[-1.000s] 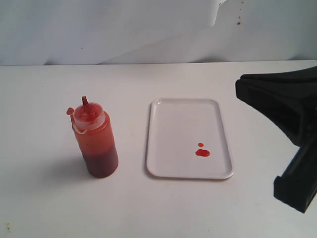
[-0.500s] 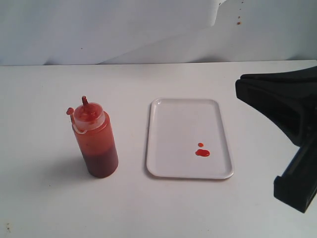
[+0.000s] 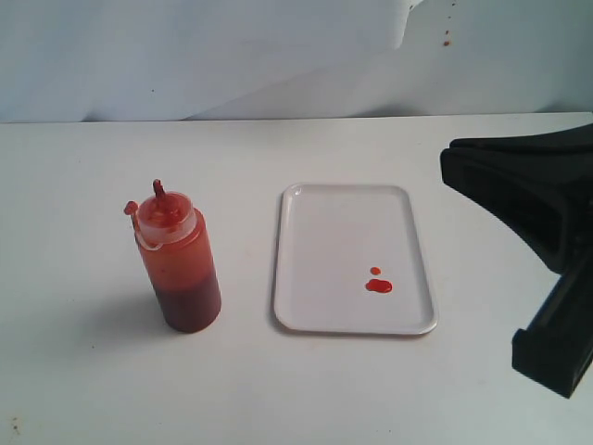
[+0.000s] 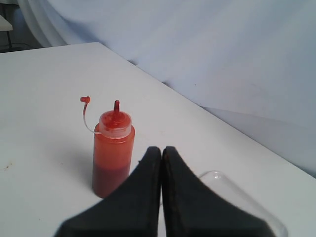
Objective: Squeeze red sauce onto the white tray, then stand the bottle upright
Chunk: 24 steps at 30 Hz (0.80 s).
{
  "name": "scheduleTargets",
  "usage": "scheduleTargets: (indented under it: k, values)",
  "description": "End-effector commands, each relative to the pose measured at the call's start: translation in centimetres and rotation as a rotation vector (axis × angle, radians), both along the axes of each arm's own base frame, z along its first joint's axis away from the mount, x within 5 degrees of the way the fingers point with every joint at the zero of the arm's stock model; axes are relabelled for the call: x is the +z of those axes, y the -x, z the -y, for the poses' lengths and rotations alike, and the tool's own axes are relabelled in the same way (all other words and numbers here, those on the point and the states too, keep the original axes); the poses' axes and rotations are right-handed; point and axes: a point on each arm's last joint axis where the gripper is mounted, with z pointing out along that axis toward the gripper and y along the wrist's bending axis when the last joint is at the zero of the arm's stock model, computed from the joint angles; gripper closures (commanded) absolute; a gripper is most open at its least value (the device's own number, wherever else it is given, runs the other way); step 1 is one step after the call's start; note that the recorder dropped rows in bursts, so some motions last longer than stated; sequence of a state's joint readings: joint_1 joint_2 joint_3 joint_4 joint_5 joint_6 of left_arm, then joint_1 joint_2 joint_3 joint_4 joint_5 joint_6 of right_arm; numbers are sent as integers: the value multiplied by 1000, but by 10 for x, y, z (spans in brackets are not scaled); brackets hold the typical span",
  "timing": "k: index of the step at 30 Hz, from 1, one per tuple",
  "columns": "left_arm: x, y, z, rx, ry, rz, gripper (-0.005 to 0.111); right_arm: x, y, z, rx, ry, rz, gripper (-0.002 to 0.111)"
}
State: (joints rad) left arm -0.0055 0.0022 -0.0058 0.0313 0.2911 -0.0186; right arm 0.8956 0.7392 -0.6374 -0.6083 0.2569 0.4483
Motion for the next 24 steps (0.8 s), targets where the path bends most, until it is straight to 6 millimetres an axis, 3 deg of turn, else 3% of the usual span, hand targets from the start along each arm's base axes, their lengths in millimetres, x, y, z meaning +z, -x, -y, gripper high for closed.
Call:
scheduleTargets:
  k: [1, 24]
  values:
    - [-2, 0, 1, -6, 43, -5, 107, 0, 1, 0, 3, -9, -1, 108]
    - [-1, 0, 1, -7, 38, 3, 107, 0, 1, 0, 3, -9, -1, 108]
